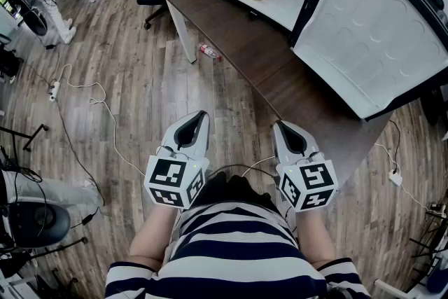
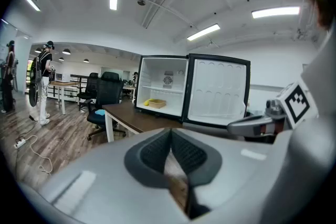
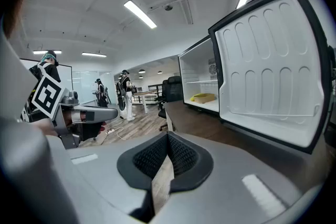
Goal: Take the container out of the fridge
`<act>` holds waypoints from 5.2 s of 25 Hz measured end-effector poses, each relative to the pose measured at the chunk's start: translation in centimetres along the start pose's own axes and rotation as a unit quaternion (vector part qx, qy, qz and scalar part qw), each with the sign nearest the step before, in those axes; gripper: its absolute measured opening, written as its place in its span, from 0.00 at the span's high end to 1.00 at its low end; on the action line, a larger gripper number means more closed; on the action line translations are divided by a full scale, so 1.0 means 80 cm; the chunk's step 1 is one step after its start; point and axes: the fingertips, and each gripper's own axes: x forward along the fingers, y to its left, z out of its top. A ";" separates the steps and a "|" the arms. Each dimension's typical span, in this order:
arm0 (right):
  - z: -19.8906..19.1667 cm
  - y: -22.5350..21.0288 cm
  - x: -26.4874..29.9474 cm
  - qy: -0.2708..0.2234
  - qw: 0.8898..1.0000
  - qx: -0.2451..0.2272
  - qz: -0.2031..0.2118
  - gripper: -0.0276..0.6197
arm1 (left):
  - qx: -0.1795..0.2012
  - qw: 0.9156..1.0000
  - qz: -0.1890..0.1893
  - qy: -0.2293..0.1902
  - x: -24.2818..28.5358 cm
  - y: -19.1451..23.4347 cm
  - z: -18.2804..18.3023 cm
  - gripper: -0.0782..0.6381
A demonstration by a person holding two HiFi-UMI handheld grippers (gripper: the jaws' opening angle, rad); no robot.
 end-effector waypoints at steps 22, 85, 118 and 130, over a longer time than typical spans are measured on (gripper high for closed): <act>0.000 0.008 0.042 0.012 1.000 -0.001 0.021 0.96 | -0.006 0.999 0.035 0.013 -0.001 0.044 -0.010 0.89; 0.150 -0.053 0.453 0.050 0.994 -0.082 0.051 0.81 | -0.023 0.999 -0.007 0.043 0.314 0.296 0.065 0.89; 0.201 -0.239 0.625 0.049 0.956 -0.276 -0.082 0.75 | -0.028 0.998 -0.030 0.048 0.519 0.301 0.072 0.89; 0.178 -0.266 0.649 0.083 0.944 -0.310 -0.081 0.75 | -0.054 0.997 -0.027 0.050 0.556 0.303 0.067 0.89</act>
